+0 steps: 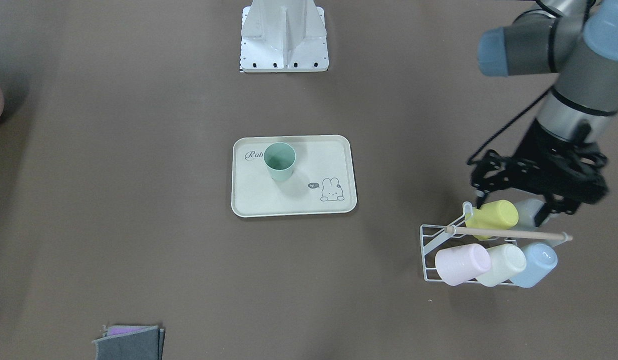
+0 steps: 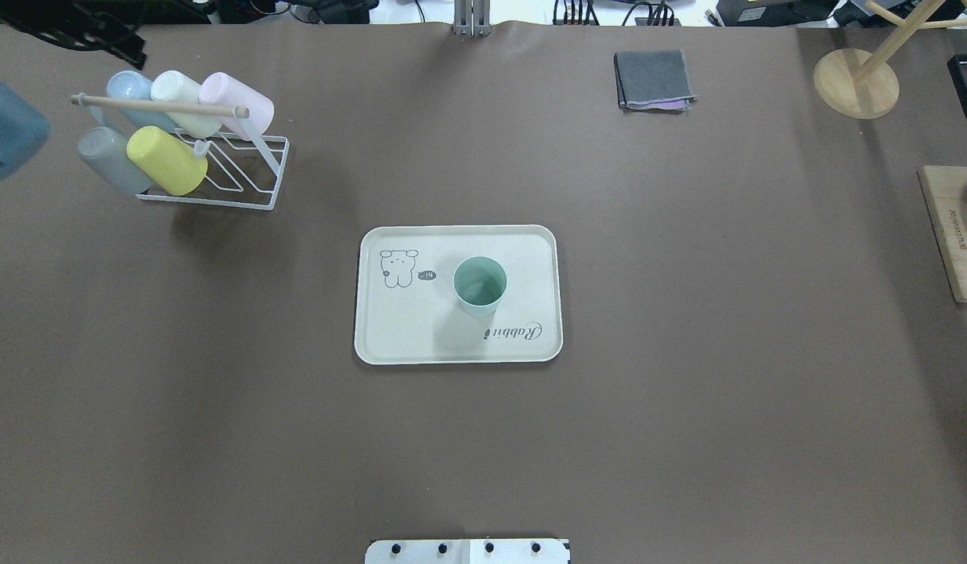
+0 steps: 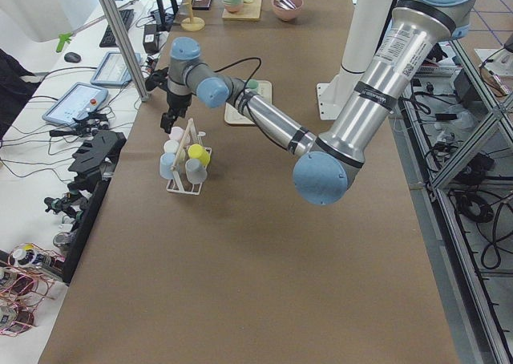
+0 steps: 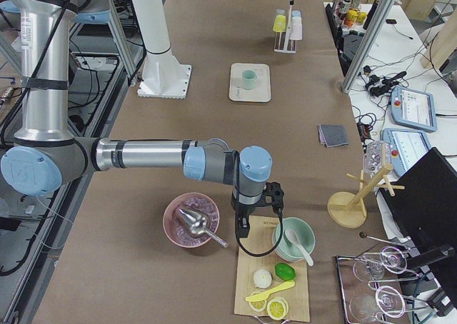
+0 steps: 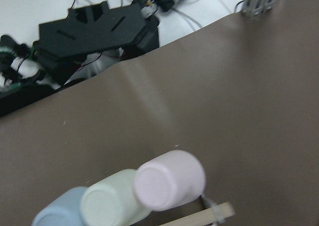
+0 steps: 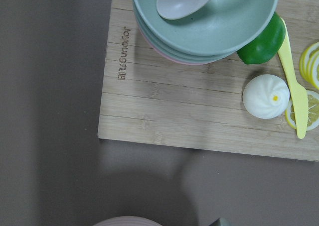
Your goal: Pick up and place green cup on tray
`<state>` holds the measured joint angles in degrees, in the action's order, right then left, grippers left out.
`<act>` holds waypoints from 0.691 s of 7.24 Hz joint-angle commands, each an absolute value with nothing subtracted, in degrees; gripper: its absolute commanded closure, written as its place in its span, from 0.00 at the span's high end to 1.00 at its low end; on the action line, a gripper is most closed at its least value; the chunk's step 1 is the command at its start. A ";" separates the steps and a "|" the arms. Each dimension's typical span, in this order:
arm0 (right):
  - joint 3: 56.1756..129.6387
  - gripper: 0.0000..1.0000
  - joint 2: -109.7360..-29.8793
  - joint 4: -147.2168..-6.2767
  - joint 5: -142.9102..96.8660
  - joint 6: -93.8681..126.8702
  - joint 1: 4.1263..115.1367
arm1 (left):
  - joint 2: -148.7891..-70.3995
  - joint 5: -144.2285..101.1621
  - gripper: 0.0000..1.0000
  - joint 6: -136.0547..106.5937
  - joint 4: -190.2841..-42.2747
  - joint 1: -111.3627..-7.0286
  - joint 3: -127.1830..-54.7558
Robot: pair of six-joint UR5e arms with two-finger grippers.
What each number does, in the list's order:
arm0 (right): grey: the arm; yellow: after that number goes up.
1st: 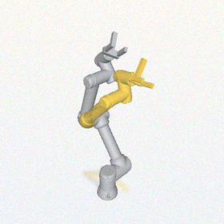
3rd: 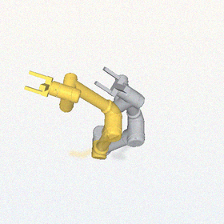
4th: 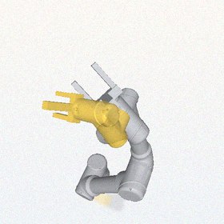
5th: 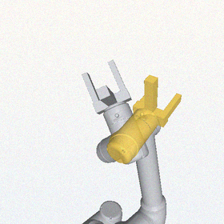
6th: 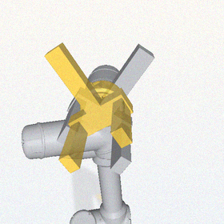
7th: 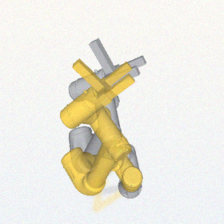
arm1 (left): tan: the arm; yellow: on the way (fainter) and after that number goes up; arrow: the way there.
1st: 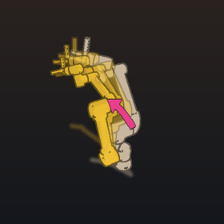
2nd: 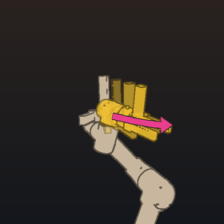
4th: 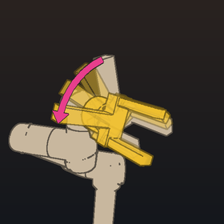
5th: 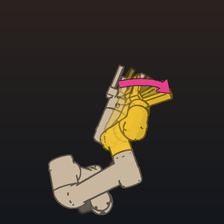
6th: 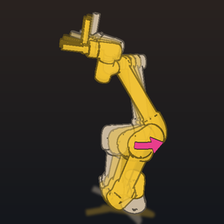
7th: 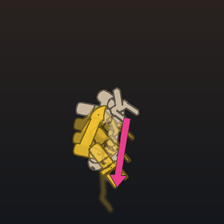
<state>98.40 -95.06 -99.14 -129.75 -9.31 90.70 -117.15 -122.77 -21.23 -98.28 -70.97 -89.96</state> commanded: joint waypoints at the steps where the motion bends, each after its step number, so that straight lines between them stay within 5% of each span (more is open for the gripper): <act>1: 98.44 1.00 -95.10 -99.14 -129.99 -8.97 90.70 | -113.58 -136.34 0.99 -14.09 -94.86 -83.53 -80.88; 5: 98.44 1.00 -95.36 -99.05 -129.90 -9.05 90.70 | -91.37 -136.85 0.99 -7.21 -97.47 -88.68 -84.44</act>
